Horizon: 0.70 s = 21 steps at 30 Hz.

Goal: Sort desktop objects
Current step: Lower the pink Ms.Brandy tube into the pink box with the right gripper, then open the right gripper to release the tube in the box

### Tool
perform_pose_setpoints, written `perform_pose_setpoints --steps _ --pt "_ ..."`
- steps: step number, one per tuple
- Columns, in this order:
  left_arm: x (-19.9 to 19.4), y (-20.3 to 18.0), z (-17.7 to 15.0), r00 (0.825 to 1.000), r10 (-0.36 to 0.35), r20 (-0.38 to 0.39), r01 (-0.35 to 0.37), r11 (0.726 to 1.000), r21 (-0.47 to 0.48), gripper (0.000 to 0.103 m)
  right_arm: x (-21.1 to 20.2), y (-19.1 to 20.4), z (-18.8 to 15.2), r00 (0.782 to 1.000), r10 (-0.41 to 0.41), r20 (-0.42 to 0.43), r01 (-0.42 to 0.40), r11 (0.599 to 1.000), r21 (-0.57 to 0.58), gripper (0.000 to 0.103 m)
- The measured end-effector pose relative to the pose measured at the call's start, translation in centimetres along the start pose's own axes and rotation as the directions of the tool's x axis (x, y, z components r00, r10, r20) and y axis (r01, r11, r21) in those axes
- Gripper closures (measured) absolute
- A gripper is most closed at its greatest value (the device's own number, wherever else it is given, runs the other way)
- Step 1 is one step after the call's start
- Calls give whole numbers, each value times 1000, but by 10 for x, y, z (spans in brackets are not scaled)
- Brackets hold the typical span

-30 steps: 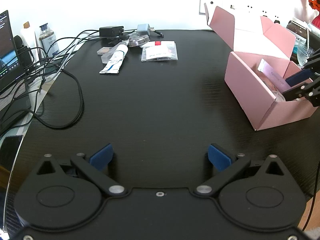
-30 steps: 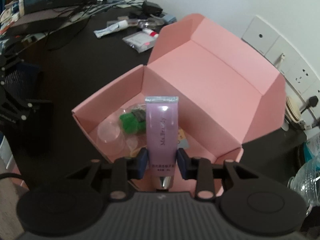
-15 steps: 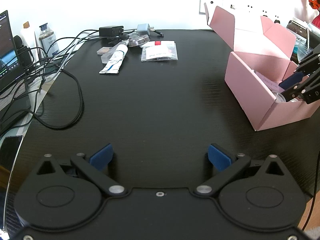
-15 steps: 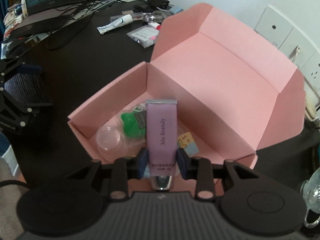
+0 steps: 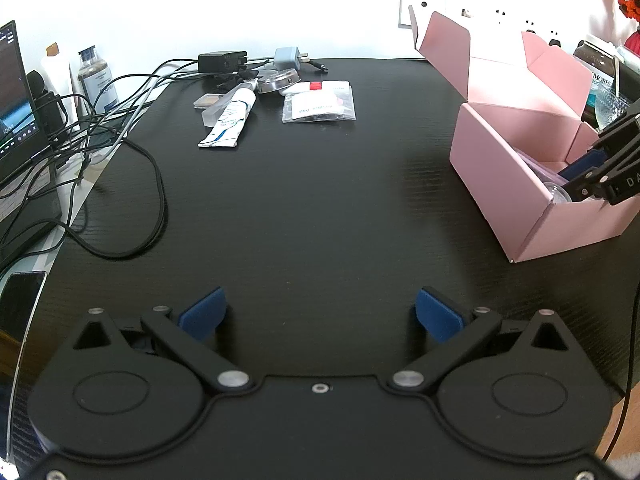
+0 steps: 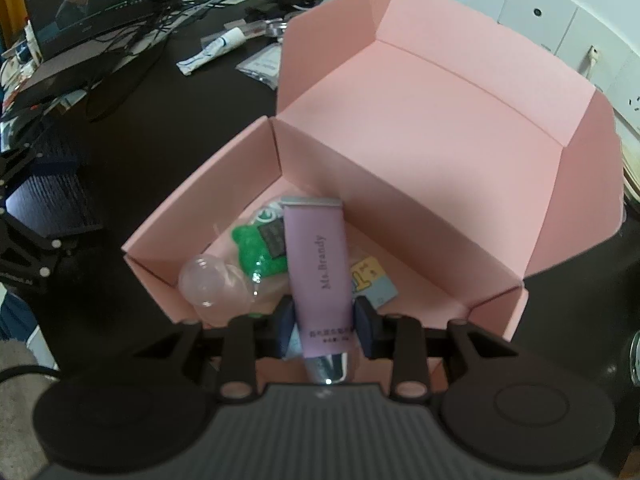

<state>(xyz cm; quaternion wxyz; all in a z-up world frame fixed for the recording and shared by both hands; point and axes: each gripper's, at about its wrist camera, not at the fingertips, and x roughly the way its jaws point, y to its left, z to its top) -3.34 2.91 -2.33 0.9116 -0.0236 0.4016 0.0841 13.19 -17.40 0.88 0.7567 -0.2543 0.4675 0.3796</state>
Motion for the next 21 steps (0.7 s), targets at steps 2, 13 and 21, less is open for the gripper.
perform_pose_setpoints --steps 2,13,21 --pt "0 0 0 1000 0 -2 0 1000 0 0 0 0 -1 1000 -4 7 4 1000 6 71" --pt "1 0 2 1000 -3 -8 3 1000 3 0 -28 18 -4 967 -148 206 151 989 3 25" --pt "1 1 2 1000 -10 -12 10 1000 11 0 -48 24 -14 921 -229 314 179 967 179 1"
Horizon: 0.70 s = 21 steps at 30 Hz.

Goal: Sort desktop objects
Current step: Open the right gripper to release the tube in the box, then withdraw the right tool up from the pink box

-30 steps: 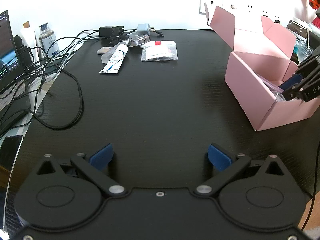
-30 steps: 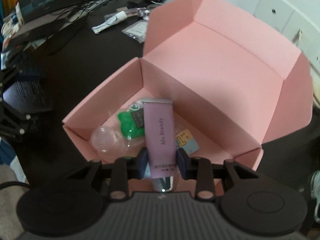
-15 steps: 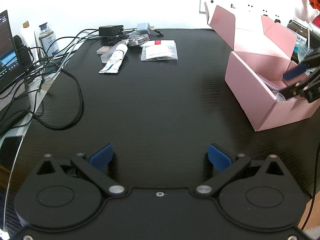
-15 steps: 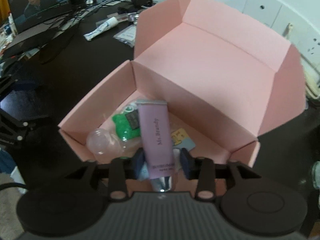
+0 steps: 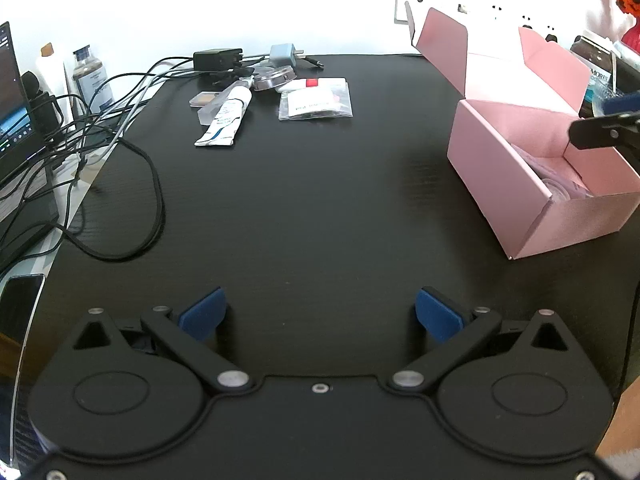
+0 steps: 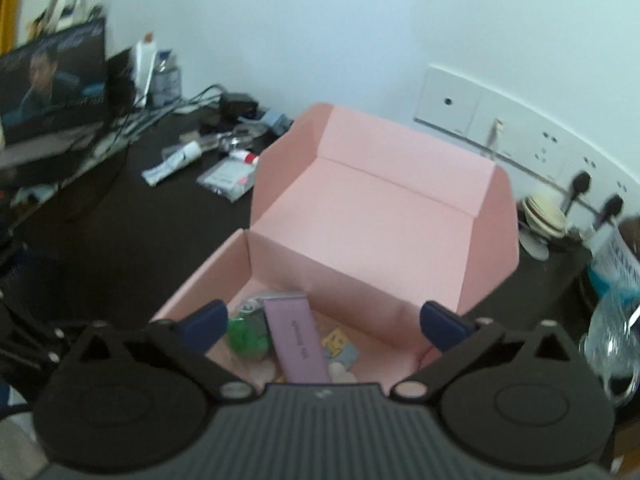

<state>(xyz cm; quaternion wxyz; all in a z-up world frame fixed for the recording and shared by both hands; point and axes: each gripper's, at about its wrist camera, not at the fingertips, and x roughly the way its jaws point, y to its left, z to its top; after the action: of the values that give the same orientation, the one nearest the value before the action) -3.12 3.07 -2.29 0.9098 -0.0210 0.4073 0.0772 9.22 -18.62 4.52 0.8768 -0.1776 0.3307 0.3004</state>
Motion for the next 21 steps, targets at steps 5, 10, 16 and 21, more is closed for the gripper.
perform_pose_setpoints --steps 5,10,16,21 --pt "1 1 0 1000 -4 -3 4 1000 5 0 -19 3 -17 998 -54 33 50 993 108 1" --pt "1 0 1 1000 -7 -4 7 1000 8 0 -40 1 -36 996 -72 60 58 975 217 1" --pt "2 0 2 1000 -10 -2 10 1000 12 0 -53 0 -57 995 -100 23 90 960 266 1" --pt "4 1 4 1000 -16 -6 16 1000 18 0 -48 2 -72 995 -96 -21 98 951 294 1"
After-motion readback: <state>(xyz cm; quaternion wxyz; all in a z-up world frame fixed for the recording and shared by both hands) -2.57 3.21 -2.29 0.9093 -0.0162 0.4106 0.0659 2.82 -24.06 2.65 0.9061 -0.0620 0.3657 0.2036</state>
